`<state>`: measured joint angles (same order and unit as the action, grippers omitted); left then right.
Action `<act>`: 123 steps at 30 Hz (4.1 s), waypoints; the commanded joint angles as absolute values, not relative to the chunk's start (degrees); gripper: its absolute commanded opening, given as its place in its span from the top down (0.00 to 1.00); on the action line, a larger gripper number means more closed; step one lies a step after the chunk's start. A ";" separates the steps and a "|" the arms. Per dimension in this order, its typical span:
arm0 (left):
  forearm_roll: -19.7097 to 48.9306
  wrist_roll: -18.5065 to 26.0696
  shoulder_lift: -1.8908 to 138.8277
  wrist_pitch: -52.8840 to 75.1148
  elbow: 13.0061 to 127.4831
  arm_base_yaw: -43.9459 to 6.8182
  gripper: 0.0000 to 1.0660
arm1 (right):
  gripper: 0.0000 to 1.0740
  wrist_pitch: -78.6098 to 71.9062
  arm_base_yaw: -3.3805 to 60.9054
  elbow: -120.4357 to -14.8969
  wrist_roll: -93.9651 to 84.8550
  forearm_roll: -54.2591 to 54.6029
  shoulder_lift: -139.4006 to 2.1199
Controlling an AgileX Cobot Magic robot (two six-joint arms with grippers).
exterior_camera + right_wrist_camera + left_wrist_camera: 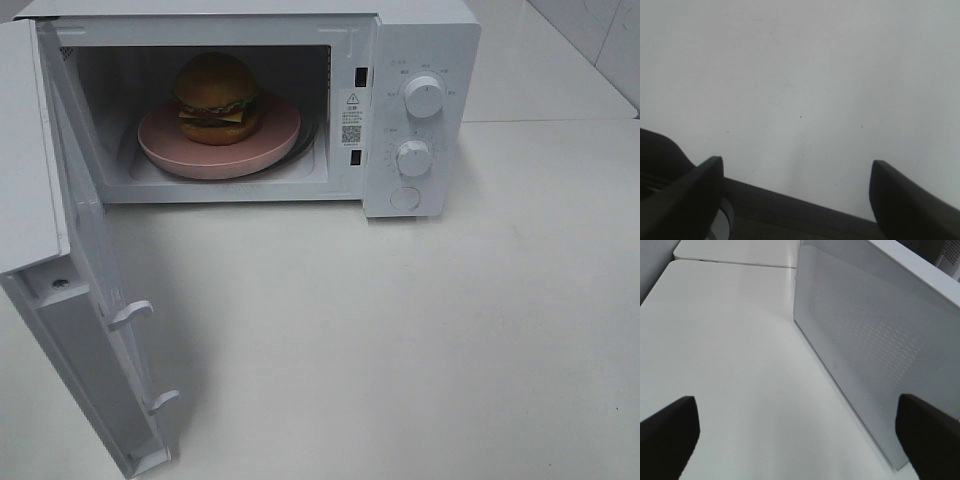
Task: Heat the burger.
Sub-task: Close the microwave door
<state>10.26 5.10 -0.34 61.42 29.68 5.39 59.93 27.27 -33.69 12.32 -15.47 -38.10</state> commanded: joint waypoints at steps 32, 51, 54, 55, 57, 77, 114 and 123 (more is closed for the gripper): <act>10.71 4.76 -0.80 61.48 29.62 5.44 0.06 | 0.30 55.58 8.42 -28.65 12.03 -11.52 1.66; 10.66 4.76 -0.74 61.48 29.62 5.44 0.06 | 0.30 55.58 8.31 -28.65 11.97 -11.52 1.66; 10.66 4.76 -0.74 61.48 29.62 5.44 0.06 | 0.30 55.58 8.31 -28.65 11.97 -11.52 1.66; 10.66 4.76 -0.74 61.48 29.62 5.44 0.06 | 0.30 55.58 8.31 -28.65 11.97 -11.46 1.66; 10.66 4.76 -0.74 61.48 29.62 5.44 0.06 | 0.30 55.58 8.31 -28.65 11.97 -11.46 1.66; 10.66 4.76 -0.74 61.48 29.62 5.44 0.06 | 0.30 55.58 8.31 -28.65 12.03 -11.46 1.66; 10.08 4.35 14.38 38.39 29.34 5.39 0.76 | 0.30 55.58 8.31 -28.65 12.26 -11.46 1.66; 10.20 4.35 18.05 28.42 23.61 5.39 1.00 | 0.30 55.58 8.31 -28.65 12.26 -11.52 1.66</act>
